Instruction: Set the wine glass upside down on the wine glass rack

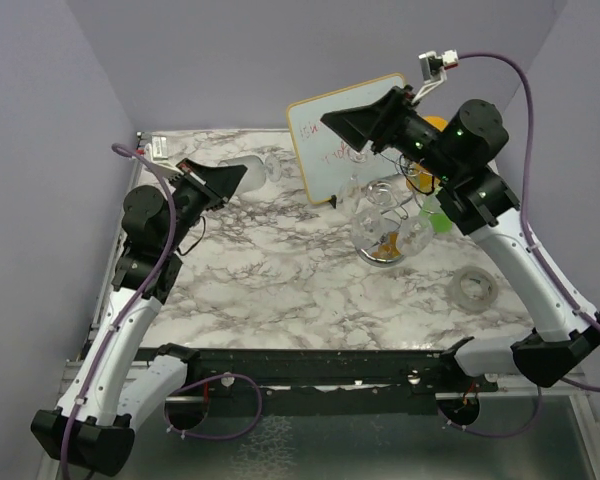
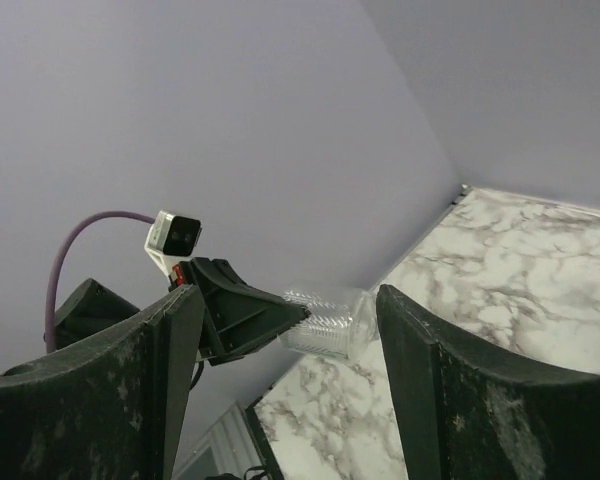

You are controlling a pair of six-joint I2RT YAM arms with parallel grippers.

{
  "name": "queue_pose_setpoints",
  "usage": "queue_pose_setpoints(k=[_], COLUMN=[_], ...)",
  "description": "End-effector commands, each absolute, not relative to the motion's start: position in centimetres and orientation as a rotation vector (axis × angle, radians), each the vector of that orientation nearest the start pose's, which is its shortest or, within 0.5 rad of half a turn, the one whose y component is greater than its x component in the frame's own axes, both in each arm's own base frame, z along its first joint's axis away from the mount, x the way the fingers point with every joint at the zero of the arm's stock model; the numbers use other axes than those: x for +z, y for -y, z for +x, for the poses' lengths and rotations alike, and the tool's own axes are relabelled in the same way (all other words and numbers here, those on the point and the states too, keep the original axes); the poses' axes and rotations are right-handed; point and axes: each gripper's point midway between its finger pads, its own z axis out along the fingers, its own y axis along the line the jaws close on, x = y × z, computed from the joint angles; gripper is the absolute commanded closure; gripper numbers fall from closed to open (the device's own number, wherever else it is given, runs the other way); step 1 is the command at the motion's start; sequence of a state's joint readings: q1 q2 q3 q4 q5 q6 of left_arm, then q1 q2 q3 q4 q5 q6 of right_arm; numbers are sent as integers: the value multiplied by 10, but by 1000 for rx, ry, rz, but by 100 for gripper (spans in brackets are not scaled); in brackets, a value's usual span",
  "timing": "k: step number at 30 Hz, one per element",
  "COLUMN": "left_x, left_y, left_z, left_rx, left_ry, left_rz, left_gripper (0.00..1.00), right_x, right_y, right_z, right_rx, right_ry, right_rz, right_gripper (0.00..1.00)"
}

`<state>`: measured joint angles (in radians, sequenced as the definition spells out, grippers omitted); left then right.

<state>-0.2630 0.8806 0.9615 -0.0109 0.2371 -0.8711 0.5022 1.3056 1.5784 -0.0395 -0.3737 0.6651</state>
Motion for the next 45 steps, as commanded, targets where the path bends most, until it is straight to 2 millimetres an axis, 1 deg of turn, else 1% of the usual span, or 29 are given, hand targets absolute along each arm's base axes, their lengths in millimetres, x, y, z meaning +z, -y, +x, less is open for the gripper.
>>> queue_pose_setpoints(k=[1,3,4,6,11,13,16,21,24,27,28,31,36,40,45], left_x=[475,488,494,505,529,538,546,552,556,561,562,564,561,559,557], left_y=[131,117,110,98,81,78,78,85,89,94,95,100,107,110,111], left_z=[279,273,270,264,243,234,224,216,214,211,210,206,206,205,204], left_rx=[-1142,-1121,-1110,-1096,-1116,-1134,-1173,-1253,-1287,-1319,-1333,-1371,-1417,-1448,-1456], left_ry=[-1200,-1119,-1085,-1013,-868,-826,-790,-777,-773,-768,-766,-773,-789,-789,-788], left_rz=[-322,-368,-387,-427,-453,-445,-433,-410,-395,-373,-371,-344,-326,-324,-320], left_gripper=[100,100,100,100,100,100,100,100,100,100,100,100,100,100,100], right_x=[531,529,527,529,521,520,521,533,531,524,524,527,535,538,544], right_y=[-296,-311,-320,-336,-380,-392,-406,-426,-440,-449,-452,-458,-465,-467,-469], right_z=[312,314,312,308,291,285,273,256,254,257,252,248,241,243,246], right_rx=[1198,1226,1245,1293,1396,1441,1542,1678,1742,1779,1803,1838,1913,1948,1979], right_ry=[-1410,-1418,-1426,-1415,-1458,-1462,-1445,-1420,-1449,-1478,-1480,-1470,-1430,-1409,-1371], right_rz=[-174,-129,-107,-68,-3,35,72,68,81,119,94,65,21,46,69], right_gripper=[25,25,25,25,25,25,24,23,23,21,21,18,8,7,12])
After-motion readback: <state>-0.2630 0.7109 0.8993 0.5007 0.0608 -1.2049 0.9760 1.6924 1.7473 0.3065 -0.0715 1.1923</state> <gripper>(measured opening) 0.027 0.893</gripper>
